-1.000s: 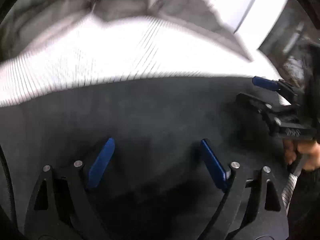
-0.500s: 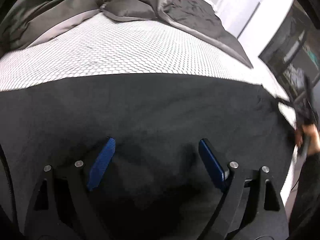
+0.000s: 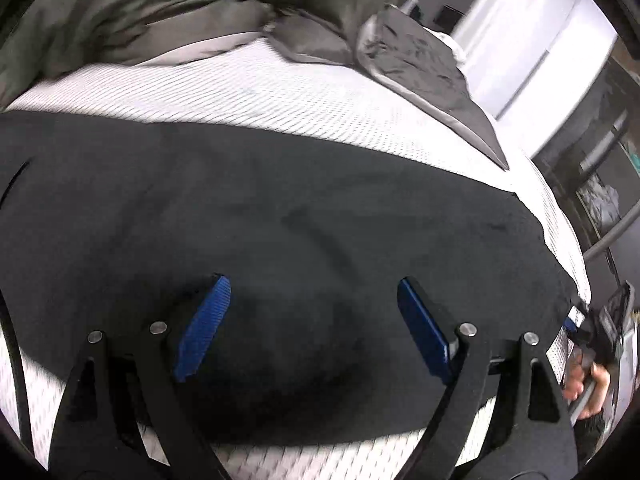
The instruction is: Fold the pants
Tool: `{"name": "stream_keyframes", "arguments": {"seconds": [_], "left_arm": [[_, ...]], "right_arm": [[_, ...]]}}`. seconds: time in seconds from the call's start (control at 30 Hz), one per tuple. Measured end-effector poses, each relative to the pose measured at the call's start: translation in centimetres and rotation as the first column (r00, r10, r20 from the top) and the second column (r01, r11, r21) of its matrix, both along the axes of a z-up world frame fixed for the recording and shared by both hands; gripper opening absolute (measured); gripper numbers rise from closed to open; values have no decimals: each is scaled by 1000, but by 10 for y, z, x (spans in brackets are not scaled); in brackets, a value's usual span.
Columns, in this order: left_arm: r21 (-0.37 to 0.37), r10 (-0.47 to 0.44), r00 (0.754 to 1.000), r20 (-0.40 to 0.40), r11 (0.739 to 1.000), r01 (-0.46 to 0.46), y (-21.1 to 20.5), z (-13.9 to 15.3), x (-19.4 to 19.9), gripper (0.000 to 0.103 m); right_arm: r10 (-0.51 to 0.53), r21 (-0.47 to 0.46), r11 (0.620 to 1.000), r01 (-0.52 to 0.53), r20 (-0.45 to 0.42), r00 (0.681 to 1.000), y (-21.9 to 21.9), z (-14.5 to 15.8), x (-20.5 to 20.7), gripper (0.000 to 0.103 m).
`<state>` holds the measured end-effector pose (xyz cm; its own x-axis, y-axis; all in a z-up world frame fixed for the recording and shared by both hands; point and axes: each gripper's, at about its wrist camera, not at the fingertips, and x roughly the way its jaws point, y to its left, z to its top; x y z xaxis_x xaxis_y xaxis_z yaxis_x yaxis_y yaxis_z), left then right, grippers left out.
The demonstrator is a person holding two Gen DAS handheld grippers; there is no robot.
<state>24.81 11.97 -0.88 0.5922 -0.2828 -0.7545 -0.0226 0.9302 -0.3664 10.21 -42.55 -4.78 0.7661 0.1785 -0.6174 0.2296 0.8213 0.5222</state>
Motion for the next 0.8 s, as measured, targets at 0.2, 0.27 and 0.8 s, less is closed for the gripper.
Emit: {"name": "stream_keyframes", "arguments": {"seconds": [0.2, 0.27, 0.8], "left_arm": [[25, 79, 997, -10, 997, -79, 22, -1, -67, 84], [42, 86, 996, 2, 995, -86, 29, 6, -83, 84], [166, -218, 976, 15, 963, 213, -60, 2, -24, 84]], "right_arm": [[23, 31, 999, -21, -52, 998, -10, 8, 53, 21], [58, -4, 998, -59, -40, 997, -21, 16, 56, 18], [210, -487, 849, -207, -48, 976, 127, 78, 41, 93]]}}
